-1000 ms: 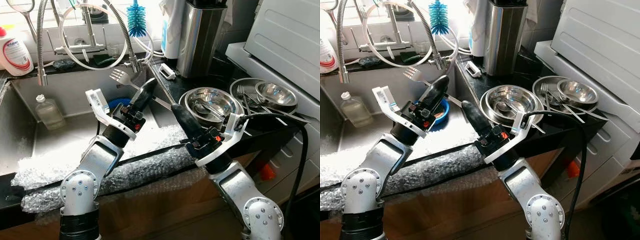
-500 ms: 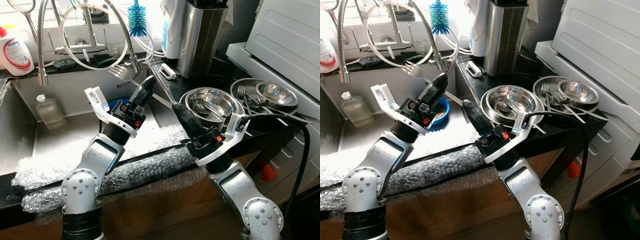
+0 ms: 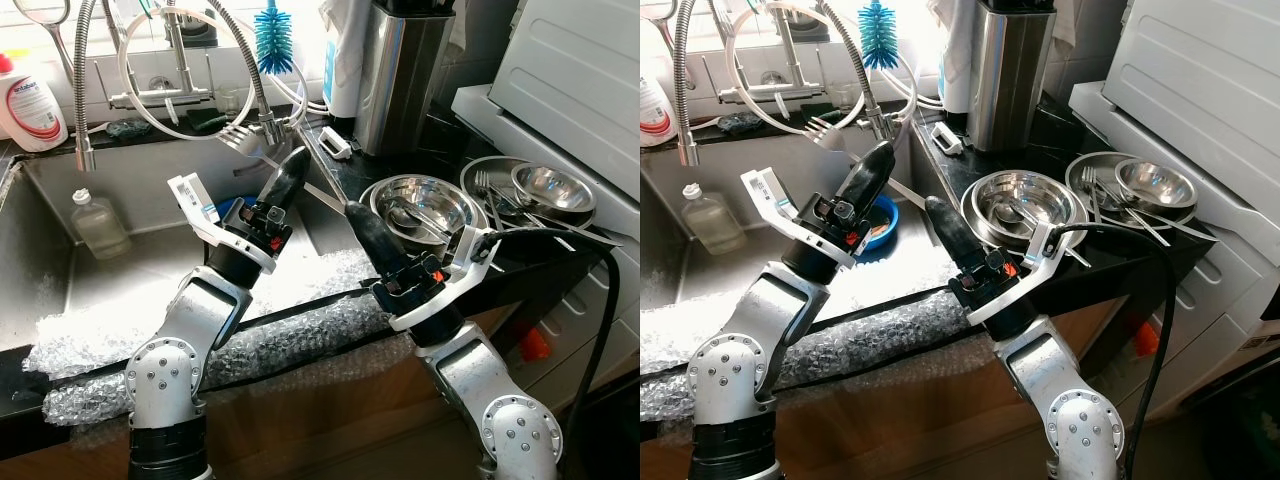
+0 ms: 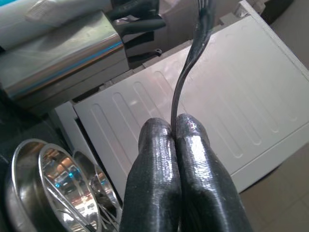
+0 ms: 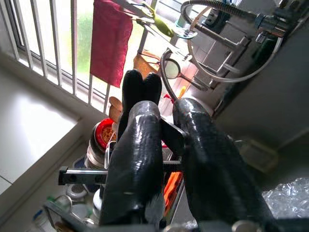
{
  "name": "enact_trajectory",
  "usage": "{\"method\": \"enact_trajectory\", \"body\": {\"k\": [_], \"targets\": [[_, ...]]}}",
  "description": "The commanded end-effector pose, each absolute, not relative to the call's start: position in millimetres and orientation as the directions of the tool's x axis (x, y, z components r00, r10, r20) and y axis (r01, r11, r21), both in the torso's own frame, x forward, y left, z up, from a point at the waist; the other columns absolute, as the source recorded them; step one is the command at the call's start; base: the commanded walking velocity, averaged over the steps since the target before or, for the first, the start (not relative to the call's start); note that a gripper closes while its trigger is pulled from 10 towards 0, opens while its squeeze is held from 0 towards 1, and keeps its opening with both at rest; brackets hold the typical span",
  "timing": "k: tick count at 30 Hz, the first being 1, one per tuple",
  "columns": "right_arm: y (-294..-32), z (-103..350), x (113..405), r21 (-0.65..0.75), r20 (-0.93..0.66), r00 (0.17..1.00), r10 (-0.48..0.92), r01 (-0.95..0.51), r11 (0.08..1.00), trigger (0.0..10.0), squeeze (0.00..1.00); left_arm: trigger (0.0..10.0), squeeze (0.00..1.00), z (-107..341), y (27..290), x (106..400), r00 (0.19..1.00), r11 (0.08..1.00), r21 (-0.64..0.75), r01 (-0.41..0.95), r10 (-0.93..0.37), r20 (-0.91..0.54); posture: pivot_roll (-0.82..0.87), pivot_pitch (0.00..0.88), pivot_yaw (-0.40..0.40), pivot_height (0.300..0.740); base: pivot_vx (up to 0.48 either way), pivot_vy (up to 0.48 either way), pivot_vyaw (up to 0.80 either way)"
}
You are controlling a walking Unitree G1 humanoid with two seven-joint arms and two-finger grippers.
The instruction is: Kitchen organization
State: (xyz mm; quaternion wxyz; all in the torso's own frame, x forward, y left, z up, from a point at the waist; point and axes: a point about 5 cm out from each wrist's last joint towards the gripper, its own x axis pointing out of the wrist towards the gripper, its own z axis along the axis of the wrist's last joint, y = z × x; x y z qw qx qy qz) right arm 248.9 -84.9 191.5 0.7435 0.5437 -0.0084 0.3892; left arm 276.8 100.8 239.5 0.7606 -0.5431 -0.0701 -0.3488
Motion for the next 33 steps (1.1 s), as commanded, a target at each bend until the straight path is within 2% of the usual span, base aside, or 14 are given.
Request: {"method": "enact_trajectory", "body": {"k": [1, 12, 13, 14, 15, 17, 18, 22, 24, 25, 26, 30, 31, 33], "targets": [[-93, 196, 251, 0.796, 0.453, 0.721, 0.524, -0.592, 0.127, 10.0, 1.00, 0.0, 0.00, 242, 110, 280, 0.773, 0.199, -0.780, 0.593, -0.414, 0.481, -0.07, 0.000, -0.053, 0.740, 0.000, 0.000, 0.00], [-87, 199, 246, 0.754, 0.470, 0.684, 0.558, -0.640, 0.150, 10.0, 1.00, 0.0, 0.00, 258, 138, 294, 0.835, 0.118, -0.830, 0.544, -0.171, 0.523, -0.07, 0.000, -0.051, 0.740, 0.000, 0.000, 0.00], [-86, 199, 245, 0.746, 0.470, 0.679, 0.564, -0.647, 0.157, 10.0, 0.71, 0.0, 0.00, 261, 142, 296, 0.842, 0.138, -0.832, 0.538, -0.141, 0.521, -0.07, 0.000, -0.051, 0.740, 0.000, 0.000, 0.00], [-86, 199, 245, 0.741, 0.469, 0.676, 0.569, -0.651, 0.163, 10.0, 0.71, 0.0, 0.00, 263, 145, 298, 0.846, 0.152, -0.832, 0.533, -0.122, 0.519, -0.07, 0.000, -0.051, 0.740, 0.000, 0.000, 0.00], [-85, 199, 245, 0.738, 0.469, 0.673, 0.572, -0.655, 0.165, 10.0, 0.00, 0.0, 0.00, 265, 147, 299, 0.850, 0.180, -0.831, 0.527, -0.111, 0.515, -0.07, 0.000, -0.052, 0.740, 0.000, 0.000, 0.00], [-85, 199, 244, 0.733, 0.468, 0.669, 0.577, -0.659, 0.170, 10.0, 0.00, 0.0, 0.00, 267, 148, 301, 0.855, 0.237, -0.822, 0.517, -0.107, 0.507, -0.07, 0.000, -0.052, 0.740, 0.000, 0.000, 0.00], [-83, 198, 245, 0.717, 0.438, 0.677, 0.592, -0.660, 0.224, 10.0, 0.00, 10.0, 0.00, 271, 147, 304, 0.870, 0.491, -0.731, 0.475, -0.136, 0.474, -0.07, 0.000, -0.051, 0.740, 0.000, 0.000, 0.00], [-82, 197, 247, 0.690, 0.410, 0.691, 0.595, -0.662, 0.293, 10.0, 0.00, 10.0, 0.00, 270, 145, 307, 0.882, 0.625, -0.649, 0.433, -0.145, 0.449, -0.07, 0.000, -0.050, 0.740, 0.000, 0.000, 0.00], [-83, 199, 250, 0.622, 0.370, 0.710, 0.600, -0.669, 0.408, 10.0, 0.00, 10.0, 0.00, 268, 142, 307, 0.886, 0.707, -0.576, 0.411, -0.160, 0.436, -0.07, 0.000, -0.048, 0.740, 0.000, 0.000, 0.00], [-82, 202, 254, 0.490, 0.307, 0.731, 0.609, -0.670, 0.558, 10.0, 0.00, 10.0, 0.00, 265, 141, 307, 0.891, 0.779, -0.495, 0.385, -0.173, 0.421, -0.07, 0.000, -0.047, 0.740, 0.000, 0.000, 0.00], [-81, 202, 256, 0.435, 0.285, 0.741, 0.609, -0.666, 0.606, 10.0, 0.00, 10.0, 0.00, 263, 141, 308, 0.892, 0.796, -0.474, 0.377, -0.175, 0.416, -0.08, 0.000, -0.046, 0.740, 0.000, 0.000, 0.00], [-75, 205, 256, 0.236, 0.245, 0.743, 0.622, -0.668, 0.706, 10.0, 0.00, 10.0, 0.00, 256, 143, 308, 0.901, 0.846, -0.414, 0.337, -0.162, 0.402, -0.08, 0.000, -0.046, 0.740, 0.000, 0.000, 0.00], [-71, 205, 255, 0.116, 0.224, 0.750, 0.623, -0.655, 0.747, 10.0, 0.00, 10.0, 0.00, 252, 144, 310, 0.907, 0.890, -0.332, 0.312, -0.175, 0.383, -0.08, 0.000, -0.046, 0.740, 0.000, 0.000, 0.00], [-70, 202, 255, 0.053, 0.206, 0.759, 0.617, -0.638, 0.768, 10.0, 0.00, 10.0, 0.00, 249, 144, 311, 0.912, 0.918, -0.269, 0.292, -0.182, 0.368, -0.08, 0.000, -0.047, 0.740, 0.000, 0.000, 0.00]]}}
